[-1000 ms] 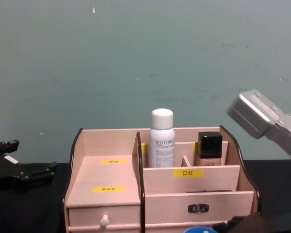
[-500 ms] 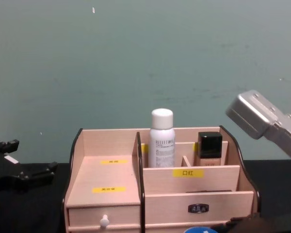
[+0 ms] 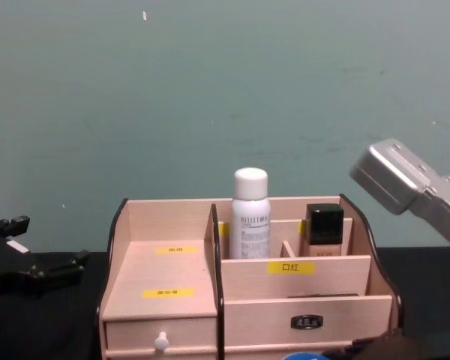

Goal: Pick up the facial cleanser and watermelon frost from the table and place them into the tiered storage box.

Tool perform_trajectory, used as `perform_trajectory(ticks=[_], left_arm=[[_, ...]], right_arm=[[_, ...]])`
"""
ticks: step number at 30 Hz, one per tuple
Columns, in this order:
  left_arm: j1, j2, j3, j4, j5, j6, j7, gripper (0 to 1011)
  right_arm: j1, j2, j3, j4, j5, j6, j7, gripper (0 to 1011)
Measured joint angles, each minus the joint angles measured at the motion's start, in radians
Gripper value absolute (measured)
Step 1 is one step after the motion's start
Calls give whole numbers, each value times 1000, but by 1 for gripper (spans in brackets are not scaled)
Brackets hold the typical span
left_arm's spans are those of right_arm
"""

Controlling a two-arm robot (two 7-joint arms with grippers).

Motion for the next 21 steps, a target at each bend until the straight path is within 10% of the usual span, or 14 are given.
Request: perform_trajectory(ticks=[21], left_arm=[[0, 0, 0, 0, 0, 0, 0, 1010]], right_arm=[[-5, 4, 4, -18, 15, -13, 14, 708]])
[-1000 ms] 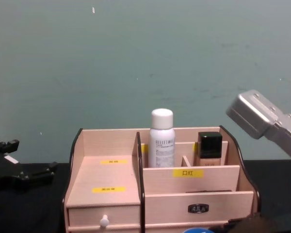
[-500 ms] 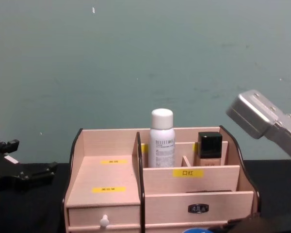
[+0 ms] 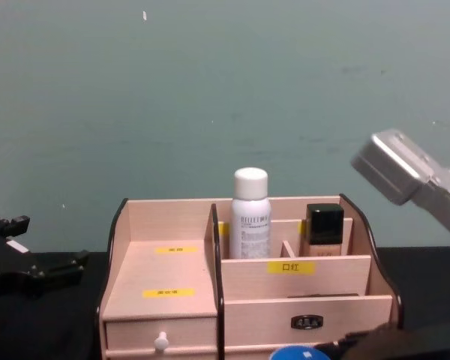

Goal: Pick up the facial cleanser and watermelon frost from the table and place them into the tiered storage box.

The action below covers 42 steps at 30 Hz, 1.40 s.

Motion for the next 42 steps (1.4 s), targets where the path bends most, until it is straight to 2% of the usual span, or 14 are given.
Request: perform_trajectory(ticks=[12, 16, 21, 25, 33, 42], left_arm=[[0, 0, 0, 0, 0, 0, 0, 1009], [0, 0, 0, 0, 0, 0, 0, 1009], [0, 0, 0, 0, 0, 0, 0, 1010], [0, 0, 0, 0, 0, 0, 0, 1010], [0, 0, 0, 0, 0, 0, 0, 1010], [0, 0, 0, 0, 0, 0, 0, 1009]], right_arm=[[13, 17, -17, -94, 33, 29, 24, 708], [38, 16, -40, -123, 40, 39, 34, 708], [74, 3, -66, -128, 40, 39, 37, 708], [112, -15, -90, -113, 34, 34, 37, 708], [198, -70, -133, -35, 6, 28, 30, 708], [269, -131, -143, 83, -28, 12, 9, 708]])
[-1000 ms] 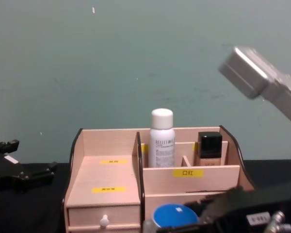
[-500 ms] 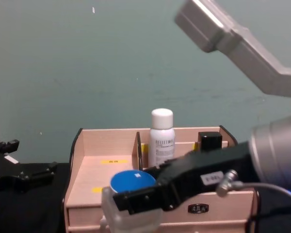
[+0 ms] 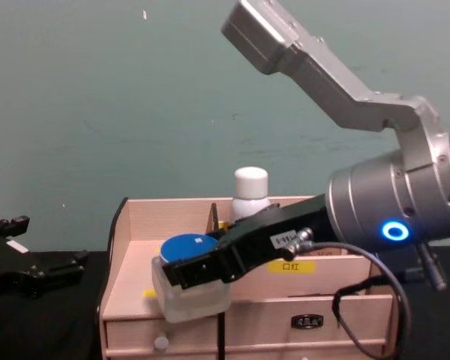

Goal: Pick up the facial cleanser and watermelon frost from the table and place them into the tiered storage box.

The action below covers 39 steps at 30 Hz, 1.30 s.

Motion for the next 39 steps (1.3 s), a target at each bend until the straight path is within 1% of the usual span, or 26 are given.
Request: perform_trajectory(ticks=[6, 10, 18, 26, 39], left_arm=[[0, 0, 0, 0, 0, 0, 0, 1010], [0, 0, 0, 0, 0, 0, 0, 1010], [0, 0, 0, 0, 0, 0, 0, 1010], [0, 0, 0, 0, 0, 0, 0, 1010], [0, 0, 0, 0, 0, 0, 0, 1010]], right_arm=[[35, -32, 4, 66, -16, -15, -3, 708], [48, -47, 9, 91, -23, -19, -3, 708], [55, -65, 15, 106, -27, -20, 4, 708], [57, -78, 20, 120, -22, -21, 8, 708], [95, -115, 13, 195, -26, -49, 7, 708]])
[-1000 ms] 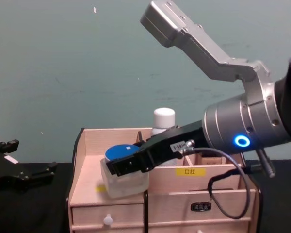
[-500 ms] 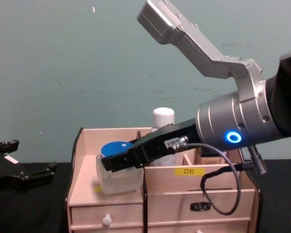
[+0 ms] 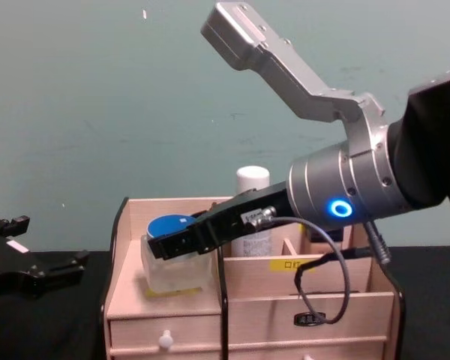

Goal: Pick up the facial cleanser and watermelon frost from the table and place them into the tiered storage box.

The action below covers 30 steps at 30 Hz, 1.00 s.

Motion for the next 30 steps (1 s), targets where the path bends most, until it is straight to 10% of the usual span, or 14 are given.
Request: perform_trajectory(ticks=[30], left_arm=[[0, 0, 0, 0, 0, 0, 0, 1009]], right_arm=[[31, -34, -7, 85, -24, -28, 0, 708]])
